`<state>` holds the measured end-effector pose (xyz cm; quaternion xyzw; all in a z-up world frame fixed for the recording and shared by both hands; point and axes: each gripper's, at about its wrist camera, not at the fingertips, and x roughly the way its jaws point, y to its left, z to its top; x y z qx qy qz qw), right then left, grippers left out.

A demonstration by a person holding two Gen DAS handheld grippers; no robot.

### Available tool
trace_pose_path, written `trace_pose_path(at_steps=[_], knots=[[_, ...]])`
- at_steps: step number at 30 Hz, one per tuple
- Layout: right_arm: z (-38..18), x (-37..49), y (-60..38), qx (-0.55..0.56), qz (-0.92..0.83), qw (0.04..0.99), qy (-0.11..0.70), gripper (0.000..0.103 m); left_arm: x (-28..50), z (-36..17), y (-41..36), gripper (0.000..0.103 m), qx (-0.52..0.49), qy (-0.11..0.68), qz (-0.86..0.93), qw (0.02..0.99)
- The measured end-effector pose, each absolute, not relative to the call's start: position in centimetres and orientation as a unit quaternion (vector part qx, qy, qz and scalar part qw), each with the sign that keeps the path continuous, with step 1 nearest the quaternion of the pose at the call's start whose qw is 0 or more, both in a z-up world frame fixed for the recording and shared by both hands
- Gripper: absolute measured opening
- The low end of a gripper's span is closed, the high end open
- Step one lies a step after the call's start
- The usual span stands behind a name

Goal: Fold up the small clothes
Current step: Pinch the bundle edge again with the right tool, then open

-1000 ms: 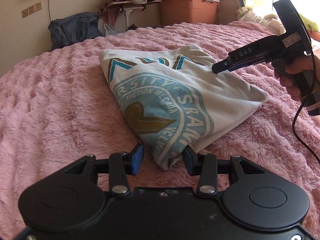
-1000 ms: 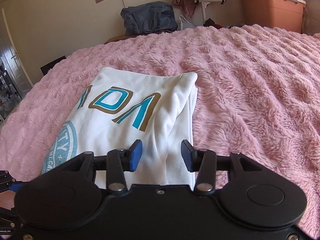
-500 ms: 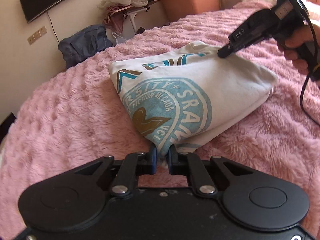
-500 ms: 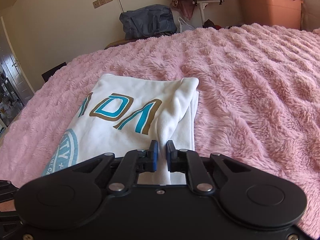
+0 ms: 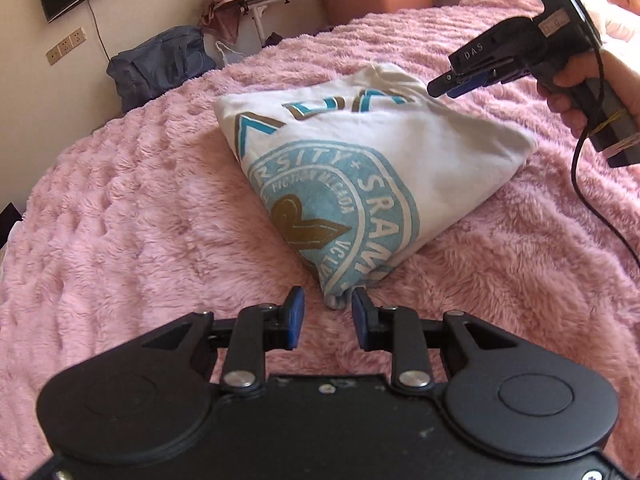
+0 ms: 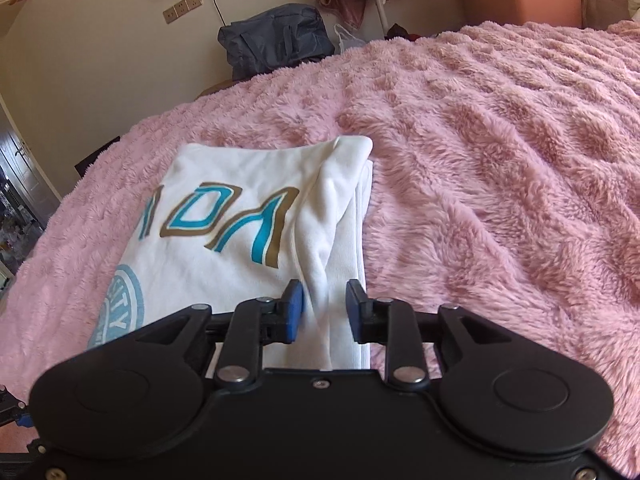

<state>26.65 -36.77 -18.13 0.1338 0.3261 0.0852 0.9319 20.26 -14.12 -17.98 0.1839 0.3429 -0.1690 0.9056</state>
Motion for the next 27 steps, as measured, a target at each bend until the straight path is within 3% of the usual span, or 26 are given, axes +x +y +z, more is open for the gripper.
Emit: trace_pose_path(at_steps=[4,8,14,15,16,19,23,27], knots=[[-16.3,27.7,-37.8,0.149,0.089,0.940,0.295,0.040,21.7,-14.7,-12.6,0.028,0.083,0.302,-0.193,0.930],[-16.0,30.9,-37.8,0.147,0.081,0.938,0.303,0.040,26.1,-14.3,-12.1,0.028,-0.040,0.311,-0.223,0.923],[-17.6,34.1,-37.6,0.161,0.064,0.926,0.336,0.040,31.9,-17.0,-12.6,0.027,-0.133,0.349,-0.202,0.905],[-17.9,34.5,-37.6,0.166,0.065,0.923,0.340,0.038,32.6,-17.7,-12.7,0.027,-0.142,0.362,-0.197,0.900],[-18.3,34.8,-37.7,0.175,0.069,0.920,0.343,0.027,33.3,-18.7,-12.6,0.027,-0.153,0.380,-0.190,0.892],[-18.7,35.0,-37.9,0.191,0.061,0.920,0.336,0.013,33.5,-19.1,-12.8,0.027,-0.165,0.385,-0.178,0.890],[-17.9,35.2,-37.7,0.166,0.062,0.932,0.318,0.012,33.5,-17.7,-13.8,0.035,-0.147,0.341,-0.187,0.910],[-19.6,36.0,-37.8,0.167,0.050,0.929,0.328,0.011,35.1,-20.2,-14.4,0.037,-0.128,0.371,-0.172,0.904]])
